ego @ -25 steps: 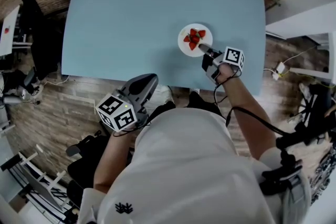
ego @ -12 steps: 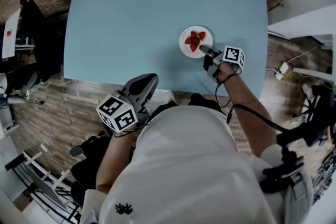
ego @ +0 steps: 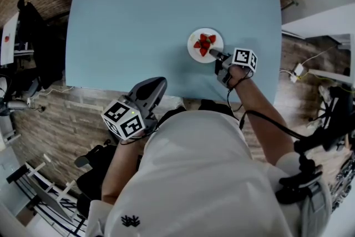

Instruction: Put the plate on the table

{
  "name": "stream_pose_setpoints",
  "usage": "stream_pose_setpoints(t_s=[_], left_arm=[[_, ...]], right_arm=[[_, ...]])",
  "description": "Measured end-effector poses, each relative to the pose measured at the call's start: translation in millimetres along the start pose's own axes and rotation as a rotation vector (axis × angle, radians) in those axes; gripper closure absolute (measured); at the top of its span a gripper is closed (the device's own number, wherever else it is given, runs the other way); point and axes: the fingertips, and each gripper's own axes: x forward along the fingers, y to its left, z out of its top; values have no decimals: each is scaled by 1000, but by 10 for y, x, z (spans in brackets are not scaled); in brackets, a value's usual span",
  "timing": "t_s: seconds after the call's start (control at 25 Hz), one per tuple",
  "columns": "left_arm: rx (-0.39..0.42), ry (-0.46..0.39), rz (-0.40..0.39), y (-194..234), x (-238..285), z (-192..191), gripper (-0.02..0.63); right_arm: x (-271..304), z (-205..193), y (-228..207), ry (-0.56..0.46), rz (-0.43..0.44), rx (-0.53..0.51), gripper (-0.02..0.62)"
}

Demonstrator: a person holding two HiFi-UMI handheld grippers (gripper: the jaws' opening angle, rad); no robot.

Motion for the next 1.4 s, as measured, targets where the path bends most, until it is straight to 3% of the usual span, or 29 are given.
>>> stream_pose_setpoints(t_s=[1.08,1.4], left_arm=[[-8,-10,-28,119,-37,-13,597],[-18,6,-21,125,-44,-46,597]], right_arm=[[-139,276,40,-64,-331,-612,497],[-187,346,74,-105,-355,-722,480]])
